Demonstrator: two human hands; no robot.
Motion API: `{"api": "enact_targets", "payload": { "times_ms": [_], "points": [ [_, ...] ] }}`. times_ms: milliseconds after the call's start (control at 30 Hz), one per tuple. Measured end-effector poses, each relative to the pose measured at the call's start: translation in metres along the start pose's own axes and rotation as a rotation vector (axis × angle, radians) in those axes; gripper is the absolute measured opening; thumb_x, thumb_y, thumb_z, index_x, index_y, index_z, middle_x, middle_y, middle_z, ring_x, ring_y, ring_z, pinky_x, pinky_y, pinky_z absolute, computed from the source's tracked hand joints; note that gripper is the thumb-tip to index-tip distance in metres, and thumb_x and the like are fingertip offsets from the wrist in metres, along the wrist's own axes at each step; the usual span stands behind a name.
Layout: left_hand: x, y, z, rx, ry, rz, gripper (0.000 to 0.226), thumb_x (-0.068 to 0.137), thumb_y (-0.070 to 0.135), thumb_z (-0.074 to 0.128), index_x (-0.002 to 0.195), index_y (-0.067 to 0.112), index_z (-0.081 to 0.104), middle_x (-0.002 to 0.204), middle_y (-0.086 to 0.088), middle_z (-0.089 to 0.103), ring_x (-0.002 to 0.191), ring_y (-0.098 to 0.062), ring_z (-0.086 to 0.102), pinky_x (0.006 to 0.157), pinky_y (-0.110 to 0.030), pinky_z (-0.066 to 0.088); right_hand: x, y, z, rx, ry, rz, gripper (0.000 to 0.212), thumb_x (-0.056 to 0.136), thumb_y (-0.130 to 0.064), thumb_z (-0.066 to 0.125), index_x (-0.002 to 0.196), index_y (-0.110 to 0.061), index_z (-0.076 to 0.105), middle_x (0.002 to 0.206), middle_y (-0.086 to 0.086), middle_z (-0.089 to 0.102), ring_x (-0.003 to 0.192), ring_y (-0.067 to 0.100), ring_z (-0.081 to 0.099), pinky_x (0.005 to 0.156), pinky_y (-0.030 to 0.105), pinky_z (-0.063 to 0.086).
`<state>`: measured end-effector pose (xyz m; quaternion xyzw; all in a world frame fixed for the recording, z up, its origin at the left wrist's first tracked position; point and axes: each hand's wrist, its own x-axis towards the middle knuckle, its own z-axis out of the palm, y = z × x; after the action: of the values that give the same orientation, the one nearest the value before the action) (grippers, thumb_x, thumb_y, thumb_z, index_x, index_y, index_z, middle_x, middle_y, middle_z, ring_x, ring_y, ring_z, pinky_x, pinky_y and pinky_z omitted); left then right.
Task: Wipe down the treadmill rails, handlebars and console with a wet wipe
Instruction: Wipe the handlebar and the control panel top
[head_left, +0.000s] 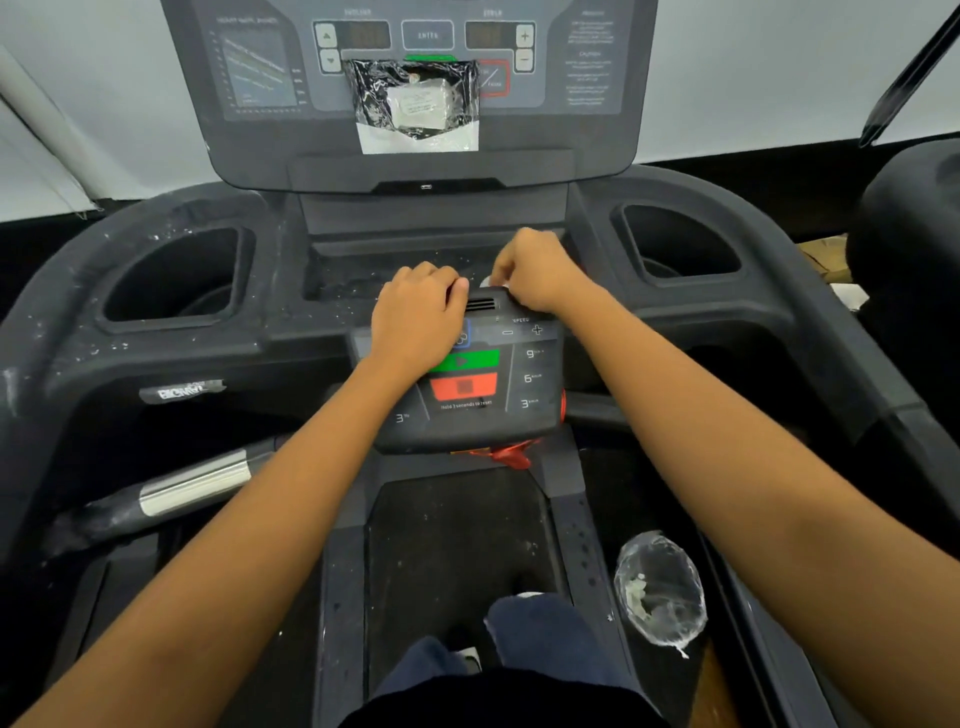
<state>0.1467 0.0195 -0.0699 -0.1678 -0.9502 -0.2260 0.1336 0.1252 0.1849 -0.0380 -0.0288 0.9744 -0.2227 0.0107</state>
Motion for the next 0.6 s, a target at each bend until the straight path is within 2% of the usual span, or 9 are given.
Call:
{"api": "enact_targets", "payload": {
  "times_ms": [100, 200, 300, 433, 533, 600],
  "points": [
    [-0.001, -0.002, 0.001, -0.021, -0.01, -0.018, 0.033, 0.1, 0.029, 0.041, 0.101, 0.009, 0.067, 0.1, -0.011, 0.065, 0.094, -0.032, 0.054, 0.08, -0.039, 0.039, 0.009, 0.006, 0.003, -0.005, 0.008, -0.039, 0.029, 0.077, 0.007, 0.056, 0.091, -0.007, 0.078, 0.091, 0.013, 0.073, 0.087, 0.021, 0.065, 0.075, 0.02, 0.044],
    [0.0, -0.001, 0.002, -0.04, -0.004, -0.05, 0.032, 0.099, 0.029, 0.042, 0.101, 0.01, 0.068, 0.1, -0.009, 0.065, 0.094, -0.031, 0.054, 0.082, -0.039, 0.041, 0.011, 0.05, -0.004, -0.083, 0.05, 0.109, 0.015, 0.08, -0.002, 0.064, 0.088, -0.005, 0.076, 0.083, 0.017, 0.07, 0.079, 0.033, 0.066, 0.068, 0.028, 0.049],
    [0.005, 0.003, 0.002, -0.021, -0.012, -0.103, 0.032, 0.098, 0.029, 0.042, 0.1, 0.011, 0.068, 0.099, -0.009, 0.065, 0.094, -0.032, 0.054, 0.081, -0.039, 0.041, 0.01, 0.066, -0.007, -0.172, 0.119, 0.154, 0.015, 0.082, 0.003, 0.058, 0.092, 0.002, 0.069, 0.092, 0.022, 0.065, 0.087, 0.039, 0.064, 0.066, 0.032, 0.046],
    [0.015, 0.016, 0.0, -0.001, -0.066, -0.173, 0.032, 0.097, 0.032, 0.041, 0.099, 0.018, 0.069, 0.099, -0.006, 0.068, 0.095, -0.033, 0.058, 0.079, -0.038, 0.043, 0.022, 0.034, 0.003, -0.212, 0.128, 0.093, 0.017, 0.084, 0.001, 0.064, 0.1, 0.006, 0.059, 0.114, 0.022, 0.056, 0.102, 0.039, 0.058, 0.072, 0.039, 0.043],
    [0.022, 0.023, -0.003, 0.007, -0.095, -0.232, 0.03, 0.095, 0.033, 0.042, 0.1, 0.022, 0.069, 0.099, -0.008, 0.068, 0.096, -0.036, 0.058, 0.072, -0.035, 0.04, 0.034, 0.015, 0.01, -0.108, 0.054, -0.024, 0.014, 0.084, -0.008, 0.062, 0.094, -0.003, 0.07, 0.105, 0.02, 0.065, 0.098, 0.039, 0.062, 0.079, 0.038, 0.049],
    [0.026, 0.023, -0.003, 0.012, -0.103, -0.268, 0.028, 0.094, 0.034, 0.044, 0.101, 0.023, 0.069, 0.102, -0.009, 0.068, 0.098, -0.038, 0.058, 0.072, -0.035, 0.04, 0.035, 0.018, 0.014, -0.079, 0.001, -0.087, 0.016, 0.082, -0.01, 0.061, 0.087, -0.012, 0.075, 0.097, 0.017, 0.07, 0.093, 0.037, 0.064, 0.077, 0.035, 0.05]
  ]
}}
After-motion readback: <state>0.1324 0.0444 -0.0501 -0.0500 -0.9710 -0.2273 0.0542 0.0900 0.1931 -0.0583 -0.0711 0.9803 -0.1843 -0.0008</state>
